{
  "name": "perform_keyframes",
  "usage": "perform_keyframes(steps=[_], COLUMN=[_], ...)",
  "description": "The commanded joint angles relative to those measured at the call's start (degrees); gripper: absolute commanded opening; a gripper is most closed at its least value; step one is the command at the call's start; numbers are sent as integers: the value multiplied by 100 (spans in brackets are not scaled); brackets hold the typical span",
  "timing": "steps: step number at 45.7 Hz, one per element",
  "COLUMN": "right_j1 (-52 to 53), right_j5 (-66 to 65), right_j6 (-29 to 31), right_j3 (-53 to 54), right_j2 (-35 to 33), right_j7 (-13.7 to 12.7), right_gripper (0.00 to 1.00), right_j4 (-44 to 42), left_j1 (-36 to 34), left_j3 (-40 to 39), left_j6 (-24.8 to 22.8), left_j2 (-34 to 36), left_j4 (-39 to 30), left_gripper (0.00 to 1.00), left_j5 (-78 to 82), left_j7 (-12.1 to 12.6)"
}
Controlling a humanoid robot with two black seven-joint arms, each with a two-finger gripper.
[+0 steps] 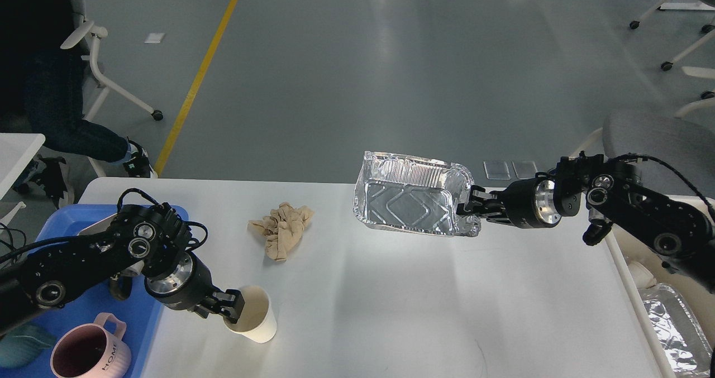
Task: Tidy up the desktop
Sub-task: 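Reach the left gripper to the white paper cup and grasp it, then lift the paper cup up and carry it toward the foil tray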
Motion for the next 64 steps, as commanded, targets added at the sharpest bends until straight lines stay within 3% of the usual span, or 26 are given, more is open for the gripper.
perform_keyframes(steps=[1, 8, 29, 47, 64], right_j1=[-26, -61, -79, -88, -88], right_j5=[0, 0, 0, 0, 0], right_j6=[1, 1, 1, 1, 1], right_j3=[-1, 8, 8, -1, -1], right_j2=[-19, -19, -19, -19, -72], right_j7=[1, 1, 1, 1, 1], right_gripper=[0, 0, 0, 0, 0], right_j4=[1, 10, 10, 10, 10], left_j1=[43, 43, -45, -45, -405], left_j3=[6, 6, -204, -2524, -3140], left_j6=[-1, -1, -1, -1, -1], left_j2=[-93, -84, 319, 847, 1471], left_j4=[57, 74, -5, 4, 65], left_gripper=[0, 0, 0, 0, 0], left_j5=[154, 312, 356, -153, -1190], left_j7=[68, 385, 288, 227, 218])
